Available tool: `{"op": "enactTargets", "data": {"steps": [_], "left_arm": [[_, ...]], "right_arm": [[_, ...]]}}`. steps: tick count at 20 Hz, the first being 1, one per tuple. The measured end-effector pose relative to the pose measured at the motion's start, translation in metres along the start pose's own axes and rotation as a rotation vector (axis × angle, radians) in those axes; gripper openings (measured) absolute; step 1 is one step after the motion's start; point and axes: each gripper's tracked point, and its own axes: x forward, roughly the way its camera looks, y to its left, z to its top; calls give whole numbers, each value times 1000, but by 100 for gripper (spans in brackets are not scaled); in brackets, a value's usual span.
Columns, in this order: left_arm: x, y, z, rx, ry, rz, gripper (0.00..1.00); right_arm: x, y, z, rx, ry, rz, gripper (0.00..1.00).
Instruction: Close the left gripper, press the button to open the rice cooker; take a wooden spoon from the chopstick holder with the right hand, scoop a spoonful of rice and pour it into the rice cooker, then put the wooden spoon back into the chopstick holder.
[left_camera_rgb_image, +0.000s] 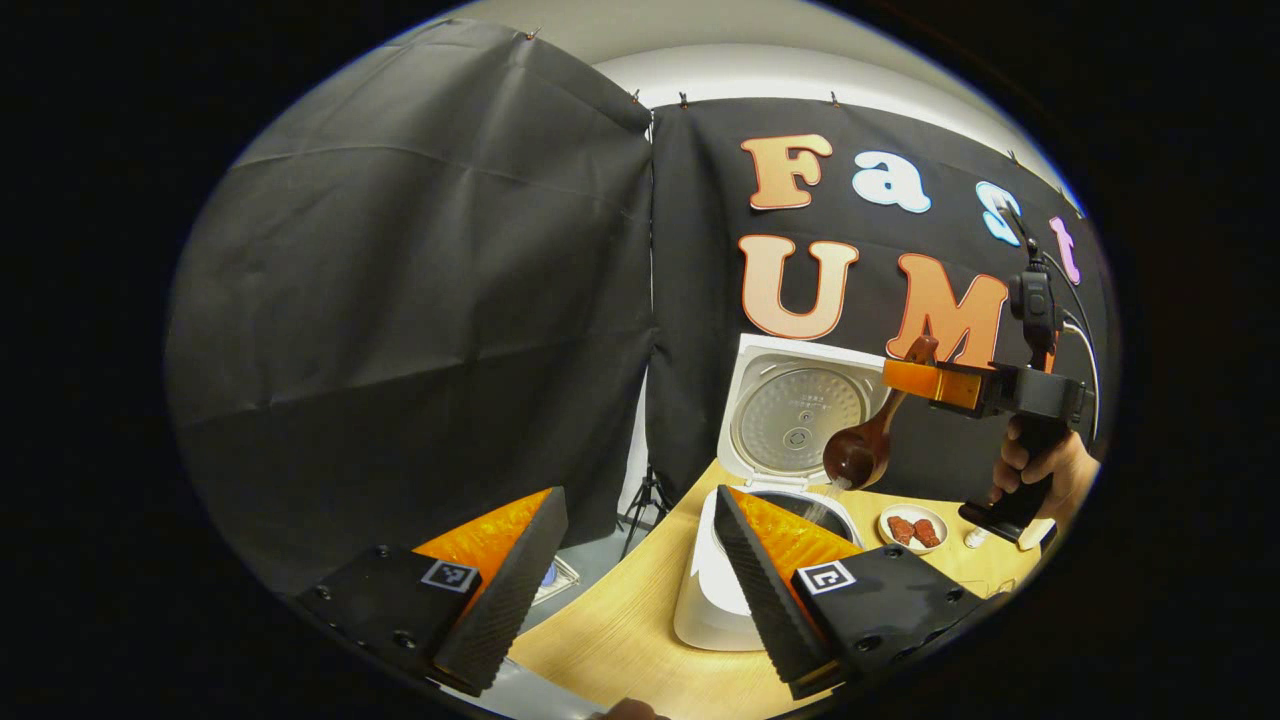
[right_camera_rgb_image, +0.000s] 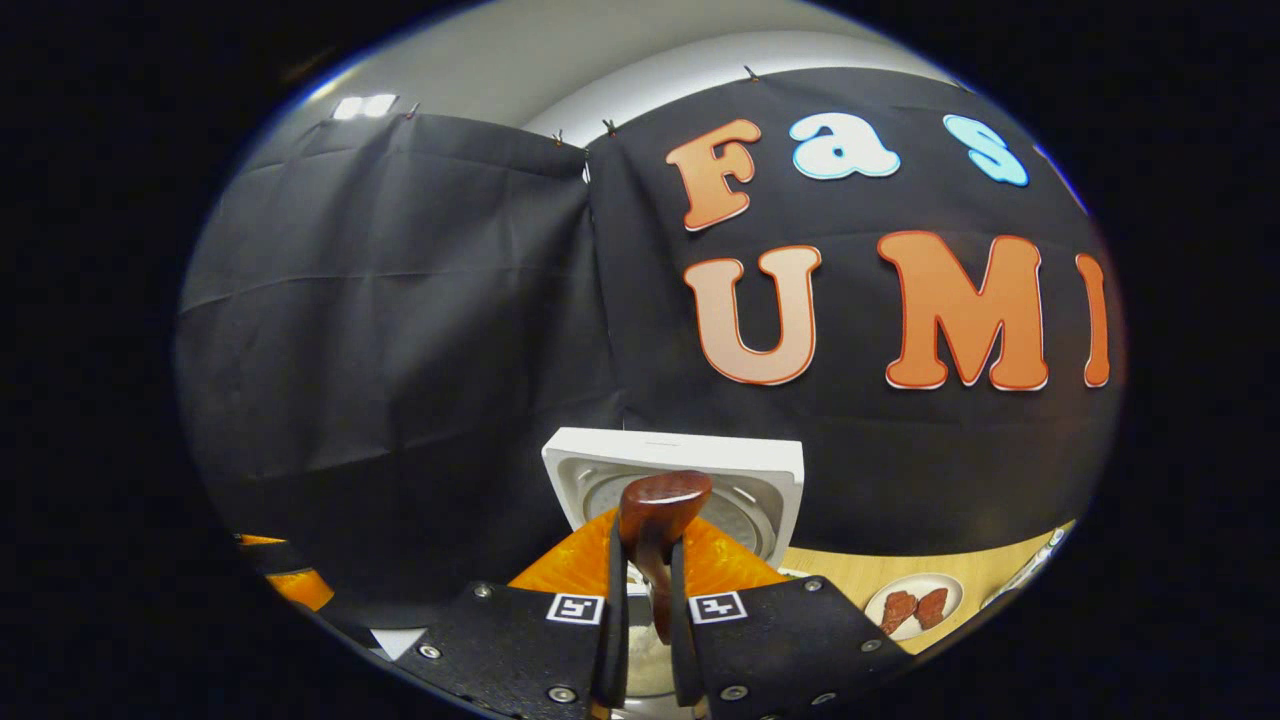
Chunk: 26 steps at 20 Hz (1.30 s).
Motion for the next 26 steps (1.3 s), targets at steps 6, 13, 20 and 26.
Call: {"op": "enactTargets", "data": {"steps": [6, 13, 20, 26], "left_arm": [[-5, -7, 1, 1, 0, -6, 100], [-16, -25, 14, 41, -39, -13, 100], [-31, -73, 21, 77, -61, -63, 100], [-43, -137, 24, 93, -66, -132, 100]], "right_arm": [[-11, 27, -2, -181, -38, 89, 17], [-32, 20, 3, -140, -58, 95, 17], [-94, -79, 11, 180, -31, -32, 17], [-188, -192, -11, 293, -14, -234, 17]]}}
